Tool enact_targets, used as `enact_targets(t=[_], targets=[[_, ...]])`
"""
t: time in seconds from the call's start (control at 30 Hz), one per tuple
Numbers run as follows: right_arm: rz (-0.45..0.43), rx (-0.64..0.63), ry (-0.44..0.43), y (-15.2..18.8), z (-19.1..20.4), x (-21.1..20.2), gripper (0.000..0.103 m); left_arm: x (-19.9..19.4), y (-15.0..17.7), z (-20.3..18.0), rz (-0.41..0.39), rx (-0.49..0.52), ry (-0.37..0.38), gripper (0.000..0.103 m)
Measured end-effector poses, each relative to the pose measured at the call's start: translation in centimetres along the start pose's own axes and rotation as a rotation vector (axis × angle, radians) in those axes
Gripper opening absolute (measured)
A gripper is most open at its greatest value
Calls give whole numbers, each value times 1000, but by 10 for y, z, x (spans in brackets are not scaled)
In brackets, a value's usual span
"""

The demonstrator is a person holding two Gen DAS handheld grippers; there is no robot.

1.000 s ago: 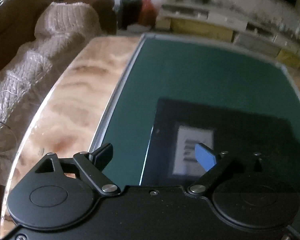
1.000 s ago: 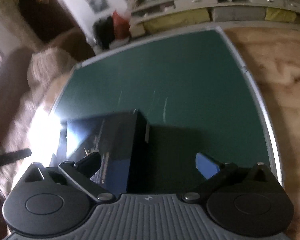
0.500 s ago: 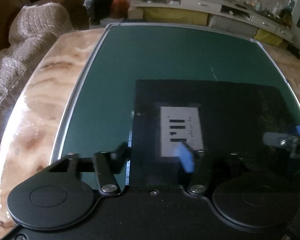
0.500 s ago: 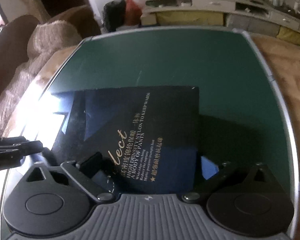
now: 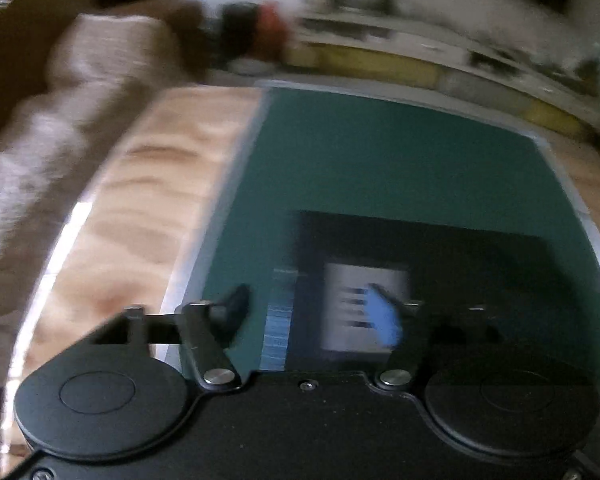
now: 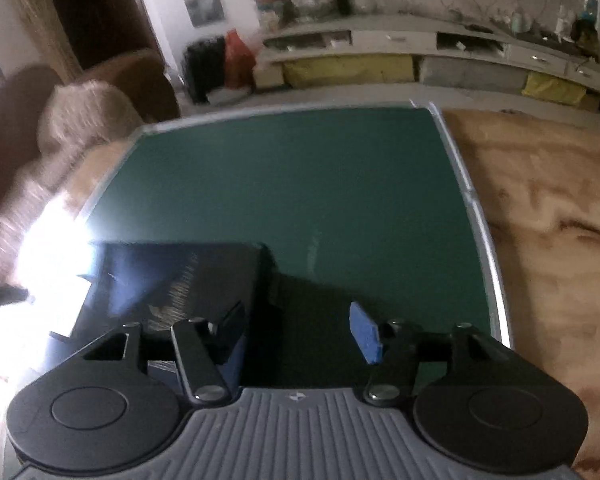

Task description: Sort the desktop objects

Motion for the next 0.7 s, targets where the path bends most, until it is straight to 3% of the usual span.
enact_targets(t=[0.17, 0.27, 0.33, 0.37, 0.43, 0.57, 0.7], targets=[[70, 4, 53, 18, -9, 37, 61, 27, 15, 21, 52, -26, -29, 74], [87, -3, 67, 27, -9, 49, 52, 29, 14, 18, 39, -40, 7, 73], [96, -2, 64, 29, -8, 54, 49, 25, 11, 16, 35, -22, 33, 44], [100, -1, 60, 30, -7, 56, 46, 23, 11, 19, 41, -28, 48, 37], [99, 12, 47, 30, -10, 56, 40, 19, 14, 27, 48, -36, 58, 7], [95, 43, 25, 30, -13, 56, 38, 31, 23, 54, 89, -60, -30, 0], [105, 27, 21, 34, -6, 62, 38, 48, 33, 41, 129, 11, -22, 0]])
Point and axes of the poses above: each gripper's, at about its wrist camera, not at the fingertips, and x roughly the way its jaws point, z to its left, y to its underside, the point moved 9 cm from there along x, roughly the way its jaws point, and after that the axes turned 4 degrees about x, right-handed, at the moved point
